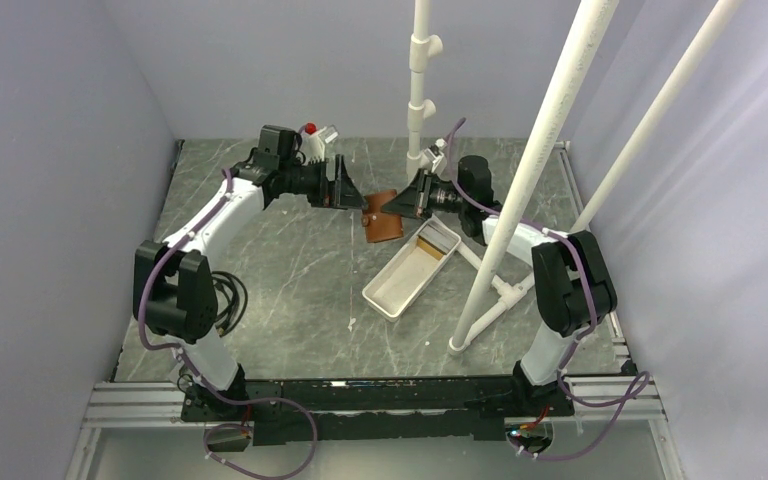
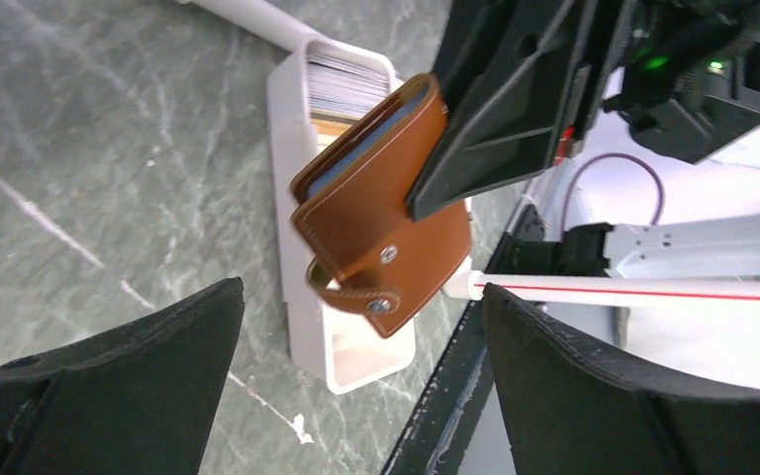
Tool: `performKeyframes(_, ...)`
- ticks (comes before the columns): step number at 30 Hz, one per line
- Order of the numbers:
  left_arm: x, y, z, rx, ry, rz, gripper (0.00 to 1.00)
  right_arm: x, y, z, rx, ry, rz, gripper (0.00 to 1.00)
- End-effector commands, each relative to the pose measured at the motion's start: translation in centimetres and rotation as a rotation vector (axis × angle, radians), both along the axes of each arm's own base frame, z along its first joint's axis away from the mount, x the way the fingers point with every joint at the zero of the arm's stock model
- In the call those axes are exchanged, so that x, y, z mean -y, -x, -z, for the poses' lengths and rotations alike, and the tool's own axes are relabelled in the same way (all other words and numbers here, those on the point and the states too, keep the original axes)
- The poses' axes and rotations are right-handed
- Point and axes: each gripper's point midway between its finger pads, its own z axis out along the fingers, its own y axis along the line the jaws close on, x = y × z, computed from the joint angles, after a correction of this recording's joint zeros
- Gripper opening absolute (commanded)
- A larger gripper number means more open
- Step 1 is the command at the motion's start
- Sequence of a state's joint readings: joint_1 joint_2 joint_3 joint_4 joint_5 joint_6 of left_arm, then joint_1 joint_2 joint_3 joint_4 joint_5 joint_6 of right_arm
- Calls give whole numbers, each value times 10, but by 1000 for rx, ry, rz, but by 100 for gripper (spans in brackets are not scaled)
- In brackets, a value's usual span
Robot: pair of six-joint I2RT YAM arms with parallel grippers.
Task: Put the credit cards into the card holder
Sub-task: Open the card holder.
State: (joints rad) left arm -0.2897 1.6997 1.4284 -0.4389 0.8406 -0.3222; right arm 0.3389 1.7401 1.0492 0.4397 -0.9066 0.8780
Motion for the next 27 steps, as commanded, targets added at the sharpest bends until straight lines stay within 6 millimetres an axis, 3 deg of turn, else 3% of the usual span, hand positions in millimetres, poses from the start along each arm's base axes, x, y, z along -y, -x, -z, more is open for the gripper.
performKeyframes(1,14,10,-22,37,130,121,94,-14,12,-37,158,-43,-120,0)
performKeyframes(4,12,10,-24,52,137,128,87,-19,17,-33,161,-26,-147,0)
performKeyframes(6,12,11,-21,40,128,124,77,-20,17,-31,163,-21,-155,0)
performKeyframes(10,7,6,-10,7,81,84,42,-23,13,-26,158,-13,-154,0)
performKeyframes(12,0,1,-5,-15,53,51,22,-24,4,-17,150,23,-125,0)
performKeyframes(14,-10,-7,5,-49,17,-15,3,-23,-8,-2,142,100,-82,6)
performKeyframes(19,-31,-19,40,-220,-8,-139,0,-22,-36,30,160,282,10,51)
performKeyframes(22,-45,-21,68,-352,-10,-212,0,-10,-50,51,202,429,87,76)
performKeyframes(27,-61,-31,85,-528,-29,-413,0,-12,-56,64,353,551,23,85)
